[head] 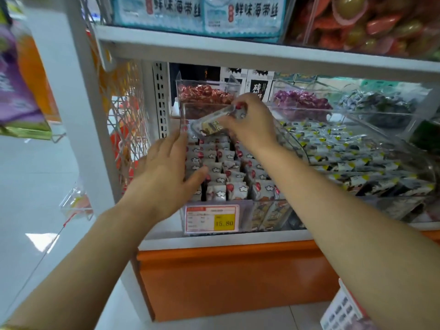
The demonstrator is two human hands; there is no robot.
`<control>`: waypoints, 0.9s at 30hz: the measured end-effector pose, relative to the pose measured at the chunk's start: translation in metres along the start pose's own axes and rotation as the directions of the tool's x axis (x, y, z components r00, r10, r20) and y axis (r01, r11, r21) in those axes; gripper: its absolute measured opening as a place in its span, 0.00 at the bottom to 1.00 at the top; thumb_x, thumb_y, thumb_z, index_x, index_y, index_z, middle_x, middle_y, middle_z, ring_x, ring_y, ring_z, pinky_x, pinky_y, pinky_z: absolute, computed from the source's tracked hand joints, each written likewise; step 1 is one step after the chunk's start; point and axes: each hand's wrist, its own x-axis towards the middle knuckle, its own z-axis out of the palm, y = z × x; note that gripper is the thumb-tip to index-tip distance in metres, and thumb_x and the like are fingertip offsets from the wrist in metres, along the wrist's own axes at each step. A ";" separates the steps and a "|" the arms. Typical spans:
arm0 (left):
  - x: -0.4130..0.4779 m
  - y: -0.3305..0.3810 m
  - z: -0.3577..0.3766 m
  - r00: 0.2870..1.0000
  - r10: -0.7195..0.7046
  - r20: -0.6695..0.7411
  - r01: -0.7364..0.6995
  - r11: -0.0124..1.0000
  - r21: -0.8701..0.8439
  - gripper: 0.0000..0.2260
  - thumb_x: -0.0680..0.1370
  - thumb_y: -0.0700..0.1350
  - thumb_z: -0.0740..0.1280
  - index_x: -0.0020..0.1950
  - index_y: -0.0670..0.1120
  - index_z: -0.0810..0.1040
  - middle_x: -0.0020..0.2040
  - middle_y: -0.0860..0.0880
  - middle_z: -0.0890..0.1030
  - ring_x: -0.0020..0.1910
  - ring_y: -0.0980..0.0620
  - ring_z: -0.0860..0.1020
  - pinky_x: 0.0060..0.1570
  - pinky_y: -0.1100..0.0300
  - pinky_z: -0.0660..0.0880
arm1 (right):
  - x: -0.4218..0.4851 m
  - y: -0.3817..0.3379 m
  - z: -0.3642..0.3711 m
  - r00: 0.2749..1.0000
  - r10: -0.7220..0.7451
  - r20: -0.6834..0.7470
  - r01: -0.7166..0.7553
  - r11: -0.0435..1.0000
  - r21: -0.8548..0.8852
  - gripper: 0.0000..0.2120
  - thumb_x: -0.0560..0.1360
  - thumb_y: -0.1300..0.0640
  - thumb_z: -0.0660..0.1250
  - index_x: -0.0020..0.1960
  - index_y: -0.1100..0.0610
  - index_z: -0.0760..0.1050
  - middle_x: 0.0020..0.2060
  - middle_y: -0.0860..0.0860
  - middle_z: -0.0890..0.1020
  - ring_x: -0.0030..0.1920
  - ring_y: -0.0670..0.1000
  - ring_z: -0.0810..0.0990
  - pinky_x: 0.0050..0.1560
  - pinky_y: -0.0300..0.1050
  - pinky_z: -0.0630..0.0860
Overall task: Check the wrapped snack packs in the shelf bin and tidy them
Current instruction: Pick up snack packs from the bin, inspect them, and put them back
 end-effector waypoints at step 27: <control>-0.002 -0.013 0.003 0.997 0.078 -0.006 -0.078 0.973 -0.218 0.36 0.75 0.62 0.56 0.76 0.54 0.40 0.77 0.58 0.44 0.73 0.61 0.45 0.64 0.63 0.43 | 0.049 -0.008 0.059 0.977 -0.104 0.187 0.169 0.912 -0.373 0.06 0.79 0.57 0.61 0.49 0.58 0.75 0.46 0.51 0.80 0.45 0.48 0.77 0.51 0.43 0.75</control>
